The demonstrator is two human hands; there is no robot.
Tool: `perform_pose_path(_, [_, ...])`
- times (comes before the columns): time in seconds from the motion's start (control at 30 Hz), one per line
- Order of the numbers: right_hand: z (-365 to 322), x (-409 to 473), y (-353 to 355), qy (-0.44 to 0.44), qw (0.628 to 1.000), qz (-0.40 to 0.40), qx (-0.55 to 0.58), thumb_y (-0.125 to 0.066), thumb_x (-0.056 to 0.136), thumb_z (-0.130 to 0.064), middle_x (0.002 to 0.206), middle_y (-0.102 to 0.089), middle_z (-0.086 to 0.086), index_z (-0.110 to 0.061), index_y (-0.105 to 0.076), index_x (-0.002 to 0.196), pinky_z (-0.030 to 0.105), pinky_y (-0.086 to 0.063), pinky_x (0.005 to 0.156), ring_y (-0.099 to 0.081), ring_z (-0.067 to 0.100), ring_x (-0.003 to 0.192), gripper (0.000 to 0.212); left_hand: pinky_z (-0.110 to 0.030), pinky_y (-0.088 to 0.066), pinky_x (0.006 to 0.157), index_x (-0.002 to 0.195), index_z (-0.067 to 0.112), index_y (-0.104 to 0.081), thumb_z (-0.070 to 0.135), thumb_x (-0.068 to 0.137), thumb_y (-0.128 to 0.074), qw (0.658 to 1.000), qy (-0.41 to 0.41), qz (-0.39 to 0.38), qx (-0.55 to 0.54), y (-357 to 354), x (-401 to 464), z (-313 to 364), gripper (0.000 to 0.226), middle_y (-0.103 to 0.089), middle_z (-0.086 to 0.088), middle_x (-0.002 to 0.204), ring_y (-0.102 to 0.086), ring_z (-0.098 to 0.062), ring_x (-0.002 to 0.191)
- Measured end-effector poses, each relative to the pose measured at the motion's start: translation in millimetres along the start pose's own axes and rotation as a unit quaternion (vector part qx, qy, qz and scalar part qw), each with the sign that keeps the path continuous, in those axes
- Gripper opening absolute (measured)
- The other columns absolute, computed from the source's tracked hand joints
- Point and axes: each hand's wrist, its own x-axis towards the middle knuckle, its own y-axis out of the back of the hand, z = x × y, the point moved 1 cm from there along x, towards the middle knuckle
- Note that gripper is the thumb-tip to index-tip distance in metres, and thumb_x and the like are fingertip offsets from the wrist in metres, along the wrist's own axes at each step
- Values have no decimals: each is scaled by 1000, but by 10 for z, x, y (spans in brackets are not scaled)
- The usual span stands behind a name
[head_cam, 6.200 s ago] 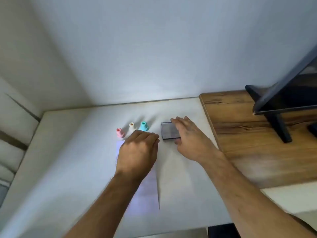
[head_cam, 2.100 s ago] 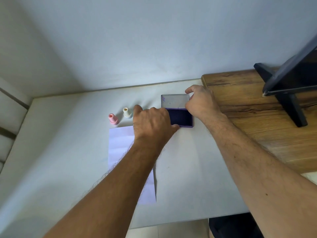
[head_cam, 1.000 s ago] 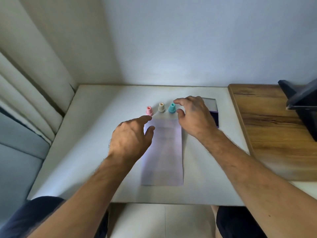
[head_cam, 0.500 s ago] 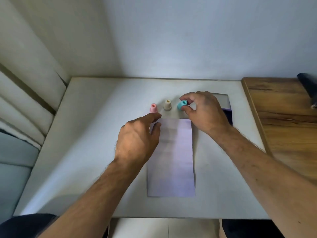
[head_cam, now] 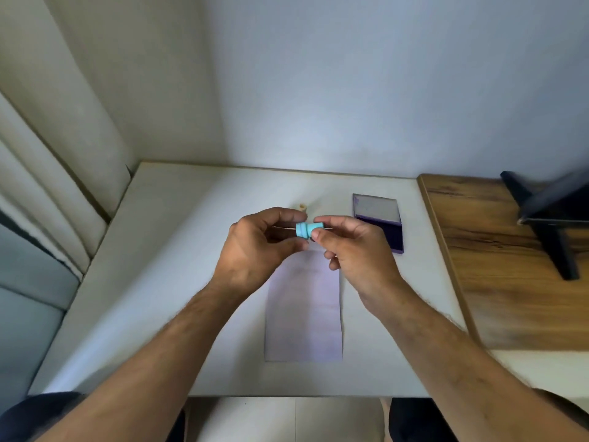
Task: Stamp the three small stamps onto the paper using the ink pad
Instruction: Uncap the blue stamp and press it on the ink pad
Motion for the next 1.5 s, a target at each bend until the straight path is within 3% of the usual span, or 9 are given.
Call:
perform_pose_path(0.27, [40, 40, 15, -109, 978, -70, 161, -72, 86, -23, 75, -75, 2, -15, -78, 91, 24, -53, 57, -60, 13, 58, 11, -41, -56, 90, 105, 20, -75, 9, 74, -83, 998, -23, -44, -46, 16, 83, -27, 34, -77, -1, 94, -74, -20, 92])
perform_pose_path(0.47, [123, 90, 77, -157, 954, -118, 228, -70, 86, -20, 75, -70, 14, -7, -78, 84, 25, -56, 57, -62, 17, 59, 15, -39, -57, 89, 106, 28, -75, 12, 69, -86, 997, -51, -41, -38, -33, 92, -61, 42, -76, 2, 101, -71, -20, 97])
perform_pose_path(0.63, [162, 151, 68, -170, 937, -165, 258, -68, 88, -22, 77, -69, 16, -1, -76, 91, 26, -56, 59, -64, 18, 61, 23, -46, -43, 106, 104, 25, -77, 12, 72, -85, 997, -76, -9, -32, -39, 78, -75, 36, -77, 7, 97, -73, -14, 95])
perform_pose_path(0.8, [202, 232, 26, -169, 936, -170, 256, -73, 78, -24, 74, -71, 15, -4, -77, 85, 26, -57, 58, -65, 18, 58, 22, -37, -57, 90, 103, 28, -76, 20, 68, -85, 998, -61, 3, -18, -36, 87, -135, 38, -77, 9, 99, -74, -13, 92])
perform_pose_path(0.9, [218, 279, 16, -166, 939, -176, 246, -72, 83, -18, 72, -70, 13, -3, -77, 88, 26, -58, 58, -65, 17, 57, 17, -31, -60, 79, 103, 26, -76, 20, 67, -85, 998, -63, 13, -2, -43, 100, -191, 38, -76, 9, 99, -74, -13, 90])
perform_pose_path(1.07, [223, 314, 23, -149, 946, -189, 217, -71, 83, -13, 74, -72, 15, -3, -77, 94, 26, -57, 59, -65, 18, 58, 16, -35, -58, 86, 101, 23, -77, 22, 66, -86, 998, -49, 25, -20, -29, 91, -220, 36, -78, 4, 88, -75, -15, 87])
perform_pose_path(1.3, [236, 325, 20, -112, 953, -186, 209, -69, 84, 0, 79, -74, 15, -7, -75, 102, 26, -58, 63, -70, 20, 66, 20, -43, -52, 97, 101, 26, -77, 26, 66, -86, 999, -35, 13, -25, 34, 111, -185, 36, -78, 5, 93, -72, -13, 100])
perform_pose_path(1.43, [270, 347, 32, -105, 959, -165, 203, -71, 82, 2, 79, -74, 16, -11, -77, 96, 28, -59, 64, -71, 22, 68, 20, -43, -58, 86, 100, 32, -75, 30, 63, -89, 999, -7, 32, -17, 108, 162, -214, 39, -76, 5, 101, -74, -18, 89])
perform_pose_path(1.5, [288, 369, 46, -106, 962, -157, 196, -72, 82, 2, 82, -75, 18, -11, -78, 95, 29, -59, 64, -71, 23, 68, 19, -31, -59, 79, 103, 38, -73, 27, 67, -86, 999, -15, 37, -1, 130, 198, -220, 40, -75, 10, 95, -73, -14, 82])
